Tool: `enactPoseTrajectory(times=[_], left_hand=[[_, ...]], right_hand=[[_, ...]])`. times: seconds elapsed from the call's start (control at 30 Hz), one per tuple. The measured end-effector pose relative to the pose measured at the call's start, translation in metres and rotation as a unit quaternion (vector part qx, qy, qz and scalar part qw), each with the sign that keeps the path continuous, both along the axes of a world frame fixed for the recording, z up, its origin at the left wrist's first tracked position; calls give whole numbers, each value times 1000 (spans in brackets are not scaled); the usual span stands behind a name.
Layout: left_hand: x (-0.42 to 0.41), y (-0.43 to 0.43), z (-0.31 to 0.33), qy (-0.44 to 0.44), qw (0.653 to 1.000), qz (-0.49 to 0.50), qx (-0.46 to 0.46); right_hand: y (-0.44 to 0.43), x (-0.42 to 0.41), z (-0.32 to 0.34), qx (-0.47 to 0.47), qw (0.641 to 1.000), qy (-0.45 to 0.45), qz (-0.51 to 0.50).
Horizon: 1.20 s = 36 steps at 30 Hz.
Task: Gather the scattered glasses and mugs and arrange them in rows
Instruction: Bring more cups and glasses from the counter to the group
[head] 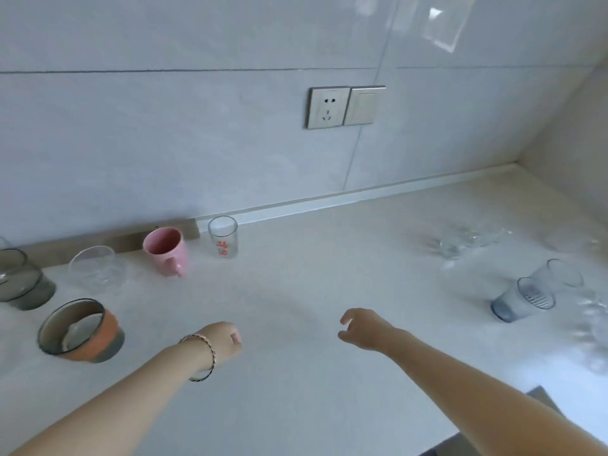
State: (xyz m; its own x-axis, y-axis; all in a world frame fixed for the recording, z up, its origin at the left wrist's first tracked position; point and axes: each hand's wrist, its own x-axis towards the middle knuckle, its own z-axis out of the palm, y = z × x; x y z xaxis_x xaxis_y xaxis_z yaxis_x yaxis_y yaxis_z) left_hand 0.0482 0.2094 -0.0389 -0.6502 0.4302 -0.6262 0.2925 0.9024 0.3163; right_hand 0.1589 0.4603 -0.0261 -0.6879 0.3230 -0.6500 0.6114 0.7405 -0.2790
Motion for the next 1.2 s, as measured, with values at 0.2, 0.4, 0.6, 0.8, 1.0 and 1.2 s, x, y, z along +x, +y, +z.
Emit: enactPoseTrajectory(times=[0.2, 0.4, 0.6, 0.8, 1.0, 1.2], left_hand=[[47, 143, -8, -3, 1000, -22, 5], [85, 237, -14, -28, 999, -35, 2], [93, 275, -16, -26, 998, -54, -20], [84, 266, -17, -38, 999, -18, -19], [73, 221, -16, -48, 998, 47, -19], [65, 137, -13, -39, 991, 125, -18]], right_hand=[[154, 63, 6, 39, 997, 25, -54], [277, 94, 23, 140, 981, 99, -91], [339, 108, 23, 184, 974, 22, -131], [337, 108, 7, 162, 975, 4, -152], [294, 78, 14, 177, 981, 56, -51], [183, 21, 29, 89, 986, 113, 82]])
